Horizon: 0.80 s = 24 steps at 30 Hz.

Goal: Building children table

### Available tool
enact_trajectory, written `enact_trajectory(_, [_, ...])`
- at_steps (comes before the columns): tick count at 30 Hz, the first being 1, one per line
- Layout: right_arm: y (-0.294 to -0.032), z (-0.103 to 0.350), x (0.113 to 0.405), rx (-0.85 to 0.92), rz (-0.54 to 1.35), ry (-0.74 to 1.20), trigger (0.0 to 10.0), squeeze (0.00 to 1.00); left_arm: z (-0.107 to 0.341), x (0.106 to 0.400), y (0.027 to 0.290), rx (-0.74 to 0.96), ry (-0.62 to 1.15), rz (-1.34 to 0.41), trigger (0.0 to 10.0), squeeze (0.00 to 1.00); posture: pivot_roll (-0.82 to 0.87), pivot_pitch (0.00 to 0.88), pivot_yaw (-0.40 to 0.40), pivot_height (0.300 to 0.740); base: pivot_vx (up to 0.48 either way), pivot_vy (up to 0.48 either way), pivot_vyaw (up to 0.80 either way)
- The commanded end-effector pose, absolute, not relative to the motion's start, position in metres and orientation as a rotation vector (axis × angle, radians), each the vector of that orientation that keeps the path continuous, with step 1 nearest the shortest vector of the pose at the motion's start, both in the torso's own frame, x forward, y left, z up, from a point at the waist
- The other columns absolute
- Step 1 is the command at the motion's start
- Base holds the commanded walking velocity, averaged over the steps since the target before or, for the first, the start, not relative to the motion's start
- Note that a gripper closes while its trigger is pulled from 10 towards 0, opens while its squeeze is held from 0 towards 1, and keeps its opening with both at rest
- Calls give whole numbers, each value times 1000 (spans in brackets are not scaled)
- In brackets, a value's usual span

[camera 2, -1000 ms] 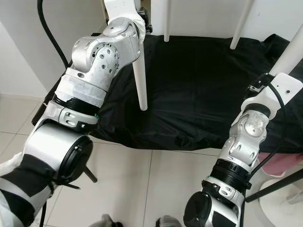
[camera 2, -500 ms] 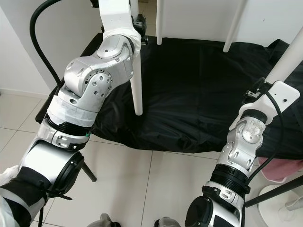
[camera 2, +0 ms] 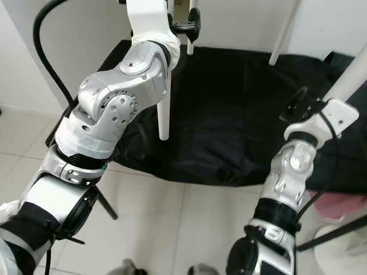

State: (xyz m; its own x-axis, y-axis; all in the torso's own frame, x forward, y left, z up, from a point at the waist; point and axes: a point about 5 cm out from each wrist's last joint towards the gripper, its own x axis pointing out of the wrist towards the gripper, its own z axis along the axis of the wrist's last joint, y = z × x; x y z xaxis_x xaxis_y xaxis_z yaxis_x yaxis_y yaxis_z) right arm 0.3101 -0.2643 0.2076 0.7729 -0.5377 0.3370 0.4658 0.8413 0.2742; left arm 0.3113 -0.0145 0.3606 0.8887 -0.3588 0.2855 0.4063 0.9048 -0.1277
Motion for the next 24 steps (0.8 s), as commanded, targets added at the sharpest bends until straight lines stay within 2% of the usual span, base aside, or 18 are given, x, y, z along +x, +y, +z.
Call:
enact_trajectory(1, [-212,193,333,206,-295,-308,10000,1000,373,251,-71,-54,-385,-1237,10000,0,-26,53,44,740,0,0,0])
enact_trajectory(24, [-212,193,333,206,-295,-308,10000,1000,373,251,-71,-54,-385,-1237,10000,0,-26,53,44,740,0,0,0])
